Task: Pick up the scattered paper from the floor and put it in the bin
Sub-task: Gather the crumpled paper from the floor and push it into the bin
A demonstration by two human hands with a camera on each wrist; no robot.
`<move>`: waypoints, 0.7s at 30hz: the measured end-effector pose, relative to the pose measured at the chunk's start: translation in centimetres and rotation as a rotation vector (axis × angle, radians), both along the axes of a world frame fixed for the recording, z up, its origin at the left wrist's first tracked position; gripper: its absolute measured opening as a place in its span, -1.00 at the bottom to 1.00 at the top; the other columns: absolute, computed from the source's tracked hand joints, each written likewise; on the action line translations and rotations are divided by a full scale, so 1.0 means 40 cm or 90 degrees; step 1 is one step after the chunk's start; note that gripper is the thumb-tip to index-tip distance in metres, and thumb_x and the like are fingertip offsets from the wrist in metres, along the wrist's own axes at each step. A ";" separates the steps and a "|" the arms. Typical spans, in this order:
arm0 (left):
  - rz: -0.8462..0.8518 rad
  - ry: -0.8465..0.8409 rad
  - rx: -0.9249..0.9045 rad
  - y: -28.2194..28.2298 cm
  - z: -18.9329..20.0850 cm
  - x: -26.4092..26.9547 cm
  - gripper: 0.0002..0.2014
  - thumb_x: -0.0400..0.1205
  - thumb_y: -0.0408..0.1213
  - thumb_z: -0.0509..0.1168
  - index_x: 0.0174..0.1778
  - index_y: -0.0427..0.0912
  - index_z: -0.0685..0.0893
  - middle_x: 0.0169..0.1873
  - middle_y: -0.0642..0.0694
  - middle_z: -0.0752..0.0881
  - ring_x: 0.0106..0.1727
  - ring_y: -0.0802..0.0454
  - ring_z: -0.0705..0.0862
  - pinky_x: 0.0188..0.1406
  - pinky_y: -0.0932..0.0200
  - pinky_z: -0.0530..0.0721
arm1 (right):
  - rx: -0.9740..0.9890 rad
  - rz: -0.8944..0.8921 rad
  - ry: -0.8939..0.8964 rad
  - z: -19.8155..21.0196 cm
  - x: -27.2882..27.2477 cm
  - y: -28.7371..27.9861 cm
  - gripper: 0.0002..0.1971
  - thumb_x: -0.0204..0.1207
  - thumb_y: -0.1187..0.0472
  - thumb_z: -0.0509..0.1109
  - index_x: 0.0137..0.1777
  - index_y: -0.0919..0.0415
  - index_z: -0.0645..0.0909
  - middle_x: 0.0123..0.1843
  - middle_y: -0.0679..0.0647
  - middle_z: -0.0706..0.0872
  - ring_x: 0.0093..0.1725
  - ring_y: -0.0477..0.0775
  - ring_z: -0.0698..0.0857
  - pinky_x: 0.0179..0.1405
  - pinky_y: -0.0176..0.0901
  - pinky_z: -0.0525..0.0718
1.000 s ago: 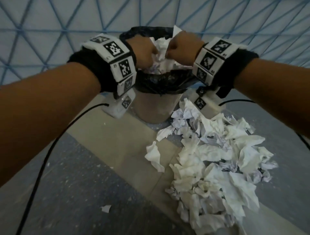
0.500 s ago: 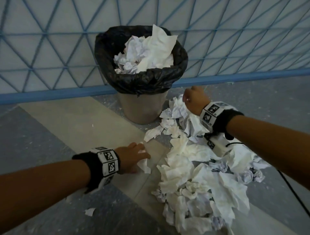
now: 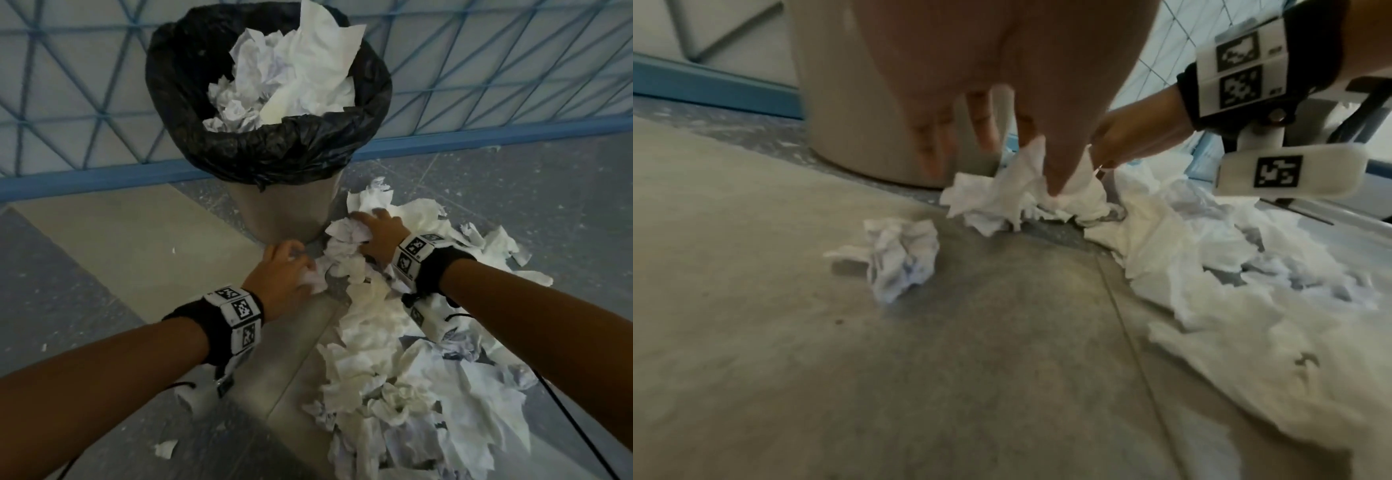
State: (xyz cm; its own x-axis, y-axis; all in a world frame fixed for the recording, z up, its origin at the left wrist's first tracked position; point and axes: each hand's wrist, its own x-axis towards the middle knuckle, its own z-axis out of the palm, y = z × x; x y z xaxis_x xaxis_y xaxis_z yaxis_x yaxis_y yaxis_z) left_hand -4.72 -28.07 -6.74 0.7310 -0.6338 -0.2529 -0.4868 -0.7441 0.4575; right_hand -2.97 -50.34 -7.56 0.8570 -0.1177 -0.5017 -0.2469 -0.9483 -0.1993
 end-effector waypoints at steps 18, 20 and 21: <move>-0.179 -0.106 -0.084 0.093 0.189 0.004 -0.62 0.62 -0.28 0.17 0.39 -0.10 0.52 0.50 -0.08 0.37 0.47 0.01 0.40 0.32 0.31 0.32 | 0.161 0.200 -0.033 0.302 -0.018 0.090 -0.88 0.41 0.35 0.41 -0.09 0.16 0.62 -0.34 0.01 0.53 -0.35 -0.11 0.52 -0.26 -0.27 0.48; -0.188 -0.143 -0.154 0.109 0.245 0.009 -0.65 0.62 -0.23 0.18 0.33 -0.08 0.56 0.40 -0.07 0.38 0.36 0.11 0.40 0.32 0.38 0.39 | 0.178 0.229 -0.030 0.384 -0.017 0.090 -0.85 0.40 0.37 0.43 -0.20 0.10 0.57 -0.42 -0.07 0.52 -0.50 -0.29 0.51 -0.37 -0.44 0.48; -0.220 -0.169 -0.204 0.112 0.283 0.008 -0.67 0.60 -0.19 0.17 0.27 -0.08 0.60 0.31 -0.08 0.41 0.28 0.13 0.43 0.30 0.47 0.39 | 0.196 0.233 -0.033 0.430 -0.020 0.089 -0.82 0.41 0.38 0.43 -0.25 0.08 0.57 -0.43 -0.09 0.55 -0.53 -0.32 0.51 -0.38 -0.47 0.48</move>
